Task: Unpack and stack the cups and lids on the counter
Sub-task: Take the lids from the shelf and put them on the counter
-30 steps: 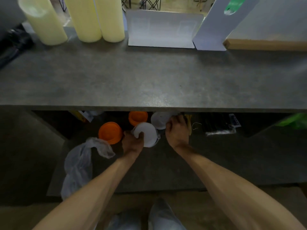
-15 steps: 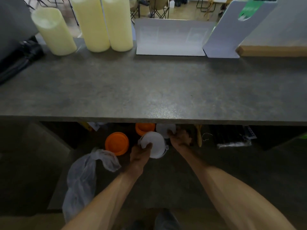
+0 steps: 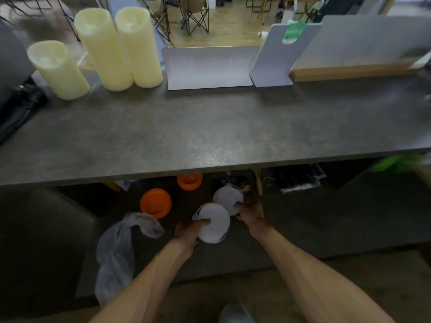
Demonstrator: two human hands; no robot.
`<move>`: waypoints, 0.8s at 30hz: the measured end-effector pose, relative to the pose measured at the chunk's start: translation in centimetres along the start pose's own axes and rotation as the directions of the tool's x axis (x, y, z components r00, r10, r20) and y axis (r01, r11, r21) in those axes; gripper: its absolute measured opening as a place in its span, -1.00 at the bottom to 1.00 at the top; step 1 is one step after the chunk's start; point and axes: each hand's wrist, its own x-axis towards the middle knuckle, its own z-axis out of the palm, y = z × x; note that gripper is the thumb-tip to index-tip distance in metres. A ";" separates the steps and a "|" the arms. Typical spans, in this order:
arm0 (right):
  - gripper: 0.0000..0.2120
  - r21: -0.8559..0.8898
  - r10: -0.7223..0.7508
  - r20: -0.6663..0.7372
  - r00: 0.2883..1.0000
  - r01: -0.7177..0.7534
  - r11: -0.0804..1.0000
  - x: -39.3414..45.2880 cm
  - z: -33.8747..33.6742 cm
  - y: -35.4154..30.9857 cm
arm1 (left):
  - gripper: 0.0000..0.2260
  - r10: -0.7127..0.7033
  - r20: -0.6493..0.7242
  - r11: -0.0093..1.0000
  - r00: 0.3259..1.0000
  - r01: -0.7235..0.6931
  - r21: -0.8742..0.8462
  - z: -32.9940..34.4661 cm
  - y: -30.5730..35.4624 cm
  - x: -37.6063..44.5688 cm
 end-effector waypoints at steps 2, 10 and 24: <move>-0.75 0.013 0.083 -0.049 0.995 -0.082 0.997 -1.6 -1.3 0.8 | -0.22 -0.028 0.051 0.999 0.998 0.027 0.026 0.3 -0.1 -2.0; -0.72 0.064 0.199 -0.254 0.947 -0.189 0.980 -9.9 -11.0 1.7 | -0.56 0.042 0.385 0.993 0.922 -0.081 0.086 5.9 1.9 -10.6; -0.72 0.257 -0.042 -0.547 0.836 0.216 0.942 -17.6 -41.9 1.6 | -0.64 0.127 0.771 0.936 0.624 -0.332 0.114 40.3 -1.1 -24.8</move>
